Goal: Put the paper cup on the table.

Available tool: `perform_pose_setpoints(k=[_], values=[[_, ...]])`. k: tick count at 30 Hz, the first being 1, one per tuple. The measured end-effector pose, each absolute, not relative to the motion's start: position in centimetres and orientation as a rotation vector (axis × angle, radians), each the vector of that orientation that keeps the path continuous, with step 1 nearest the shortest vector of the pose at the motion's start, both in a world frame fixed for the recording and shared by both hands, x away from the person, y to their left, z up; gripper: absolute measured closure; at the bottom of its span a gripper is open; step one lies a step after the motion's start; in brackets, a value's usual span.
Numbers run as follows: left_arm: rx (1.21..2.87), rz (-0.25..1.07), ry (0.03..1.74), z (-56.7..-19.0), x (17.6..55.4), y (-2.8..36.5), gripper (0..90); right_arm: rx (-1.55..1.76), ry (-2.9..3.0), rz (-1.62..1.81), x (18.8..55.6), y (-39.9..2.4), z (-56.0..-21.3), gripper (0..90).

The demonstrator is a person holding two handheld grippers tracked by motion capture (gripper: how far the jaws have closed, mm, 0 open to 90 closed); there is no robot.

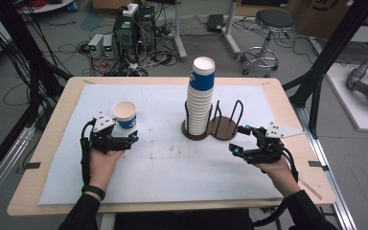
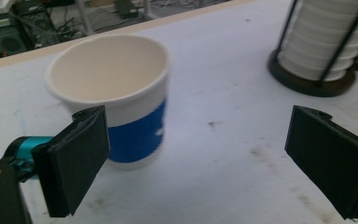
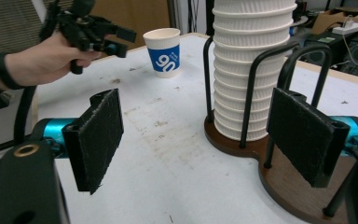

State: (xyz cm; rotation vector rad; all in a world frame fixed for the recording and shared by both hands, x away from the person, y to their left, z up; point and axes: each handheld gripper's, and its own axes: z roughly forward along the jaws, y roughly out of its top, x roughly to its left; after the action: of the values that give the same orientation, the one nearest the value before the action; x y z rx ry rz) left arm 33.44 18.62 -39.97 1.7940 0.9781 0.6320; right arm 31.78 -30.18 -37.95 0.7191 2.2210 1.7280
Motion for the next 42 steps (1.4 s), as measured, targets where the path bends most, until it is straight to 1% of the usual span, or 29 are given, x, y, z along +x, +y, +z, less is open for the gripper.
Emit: perform_pose_setpoints(k=[5,9,15,18,22,29,42], values=[[1.778,0.61,0.866,-39.4,31.4,16.9,6.5,0.727,2.217,1.713,31.7,-30.5,-38.2,19.1],[1.75,0.602,0.794,-39.0,30.8,16.2,6.6,0.73,2.213,1.704,31.8,-30.6,-38.2,19.0],[1.733,0.584,0.753,-38.8,30.6,15.9,6.6,0.736,2.221,1.686,31.8,-30.5,-38.3,19.0],[1.724,0.538,0.715,-38.8,30.3,15.7,6.6,0.74,2.231,1.675,31.8,-30.5,-38.4,19.1],[1.742,0.552,0.686,-38.7,29.9,15.0,6.6,0.72,2.214,1.672,31.6,-30.4,-38.2,19.1],[1.776,0.561,0.666,-38.9,29.5,14.6,6.5,0.731,2.2,1.66,31.8,-30.3,-38.3,19.0],[1.794,0.551,0.708,-39.5,30.0,14.7,6.6,0.73,2.151,1.627,31.8,-30.4,-38.3,19.1]])
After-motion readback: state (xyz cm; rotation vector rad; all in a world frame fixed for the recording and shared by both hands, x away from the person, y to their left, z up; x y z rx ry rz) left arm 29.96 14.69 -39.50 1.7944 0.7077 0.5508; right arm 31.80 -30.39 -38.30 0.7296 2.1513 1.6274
